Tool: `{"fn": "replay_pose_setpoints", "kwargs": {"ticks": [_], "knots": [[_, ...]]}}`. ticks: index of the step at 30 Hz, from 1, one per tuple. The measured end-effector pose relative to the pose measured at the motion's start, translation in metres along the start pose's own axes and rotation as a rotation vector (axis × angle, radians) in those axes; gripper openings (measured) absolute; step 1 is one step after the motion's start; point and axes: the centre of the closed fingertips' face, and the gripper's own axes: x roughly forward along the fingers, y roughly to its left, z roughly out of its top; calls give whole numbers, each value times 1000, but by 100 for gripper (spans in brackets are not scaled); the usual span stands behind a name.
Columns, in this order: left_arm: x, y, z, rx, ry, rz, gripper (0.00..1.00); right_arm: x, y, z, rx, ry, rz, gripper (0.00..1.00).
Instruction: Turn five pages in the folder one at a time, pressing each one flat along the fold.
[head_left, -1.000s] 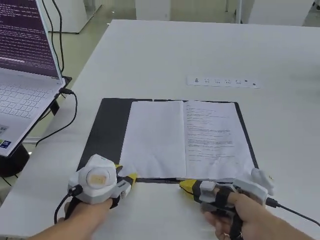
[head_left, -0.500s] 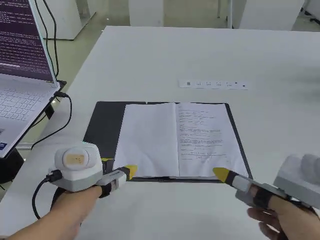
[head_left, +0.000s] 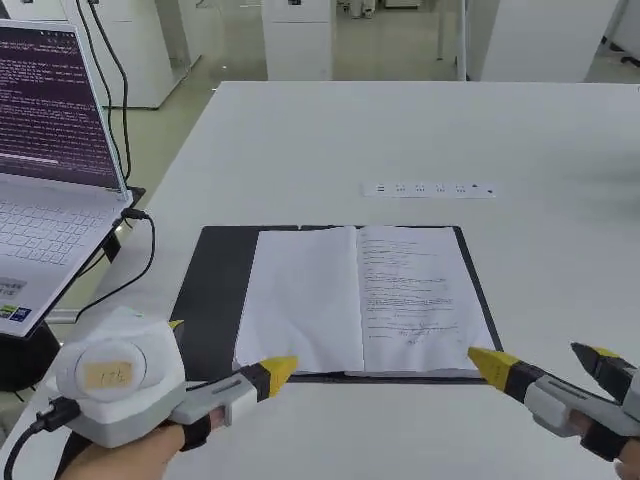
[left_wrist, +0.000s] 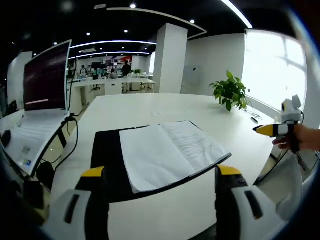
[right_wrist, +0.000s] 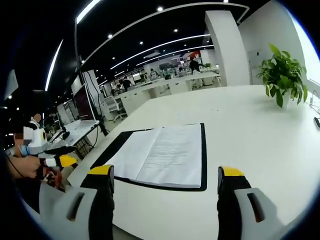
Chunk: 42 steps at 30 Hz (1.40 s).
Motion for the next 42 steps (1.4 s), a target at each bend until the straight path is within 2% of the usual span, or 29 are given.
{"fn": "replay_pose_setpoints", "kwargs": {"ticks": [3,4,6,11,20,26,27,28,31,32,36,42], "knots": [[-4,-2,3,4,-13,12,99,-1,-2,-5,-27,1,-10,96],[-5,-2,3,2,-11,16,99,-1,-3,-6,-26,-2,-12,100],[-6,-6,-1,-21,9,4,99,-3,0,-12,-11,23,11,98],[-4,-10,-5,-7,30,-1,99,-6,-3,-17,-17,37,11,97],[21,-30,-2,13,51,-45,99,-14,-14,-16,-5,25,2,93],[52,-58,-7,24,90,-109,99,-18,-21,-19,6,25,-9,90],[59,-68,-9,33,106,-135,96,-18,-22,-19,12,22,-9,89],[65,-72,-11,43,111,-142,93,-18,-21,-18,19,19,-8,89],[83,-90,-15,67,128,-179,94,-18,-21,-18,20,22,-8,88],[90,-99,-16,72,138,-198,93,-18,-21,-18,13,20,-8,88],[116,-120,-21,113,153,-236,85,-18,-23,-20,17,31,-12,87],[146,-146,-27,124,171,-267,75,-16,-27,-18,26,25,-22,86]]}}
